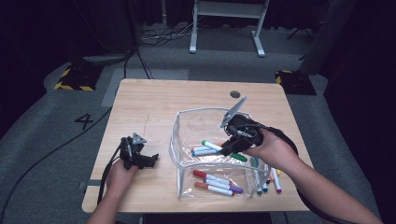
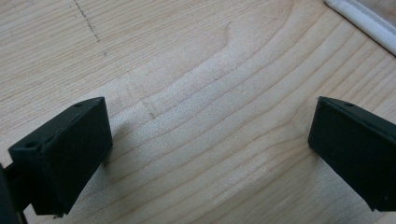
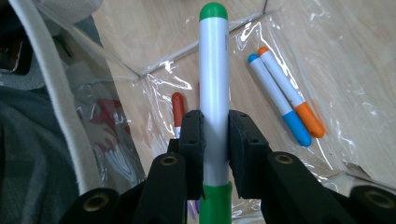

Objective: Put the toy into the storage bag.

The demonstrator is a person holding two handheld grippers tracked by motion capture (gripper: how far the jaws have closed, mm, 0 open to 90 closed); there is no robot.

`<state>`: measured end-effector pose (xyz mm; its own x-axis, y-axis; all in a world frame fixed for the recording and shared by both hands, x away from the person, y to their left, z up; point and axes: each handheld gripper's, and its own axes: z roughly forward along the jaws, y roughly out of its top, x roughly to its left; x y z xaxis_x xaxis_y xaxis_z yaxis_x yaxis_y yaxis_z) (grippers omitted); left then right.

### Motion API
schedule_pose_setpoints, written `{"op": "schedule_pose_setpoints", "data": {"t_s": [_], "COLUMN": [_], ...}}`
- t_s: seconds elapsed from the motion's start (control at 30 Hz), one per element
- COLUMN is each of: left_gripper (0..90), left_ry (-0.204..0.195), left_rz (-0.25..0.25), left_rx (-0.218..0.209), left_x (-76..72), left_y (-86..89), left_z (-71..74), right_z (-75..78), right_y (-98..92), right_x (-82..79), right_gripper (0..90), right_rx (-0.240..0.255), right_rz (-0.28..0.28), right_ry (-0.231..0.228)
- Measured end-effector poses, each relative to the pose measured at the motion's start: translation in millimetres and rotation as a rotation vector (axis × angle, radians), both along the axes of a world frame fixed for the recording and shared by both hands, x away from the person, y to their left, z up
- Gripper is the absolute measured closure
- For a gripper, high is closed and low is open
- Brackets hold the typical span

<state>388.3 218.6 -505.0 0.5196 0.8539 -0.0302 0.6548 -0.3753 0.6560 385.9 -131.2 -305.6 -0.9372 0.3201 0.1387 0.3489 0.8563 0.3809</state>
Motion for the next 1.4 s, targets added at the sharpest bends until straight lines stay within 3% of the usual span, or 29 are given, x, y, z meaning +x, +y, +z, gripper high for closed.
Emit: {"op": "schedule_pose_setpoints", "data": {"t_s": [0.53, 0.8, 1.03, 1.2, 1.4], "left_gripper": [0.0, 0.0, 0.0, 0.0, 0.0], "left_ry": [-0.002, 0.001, -0.003, -0.002, -0.003], "left_rz": [-0.001, -0.005, -0.010, -0.012, -0.014], "left_rx": [0.001, 0.001, -0.001, -0.001, 0.002], "left_x": [0.0, -0.3, -0.2, -0.3, -0.3], "left_y": [-0.1, -0.5, -0.8, -1.0, -0.9], "left_z": [0.0, 0.1, -0.2, -0.1, 0.0], "right_z": [-39.2, -57.2, -68.2, -77.9, -89.0], "right_y": [24.0, 36.7, 43.2, 46.6, 50.3], "right_x": [0.7, 0.4, -1.8, 1.6, 4.7], "right_gripper": [76.1, 76.0, 76.0, 76.0, 76.0], "right_rx": [-0.091, -0.193, -0.262, -0.305, -0.358], "right_rz": [0.057, 0.101, 0.151, 0.140, 0.133], "right_ry": [0.079, 0.133, 0.134, 0.174, 0.191]}}
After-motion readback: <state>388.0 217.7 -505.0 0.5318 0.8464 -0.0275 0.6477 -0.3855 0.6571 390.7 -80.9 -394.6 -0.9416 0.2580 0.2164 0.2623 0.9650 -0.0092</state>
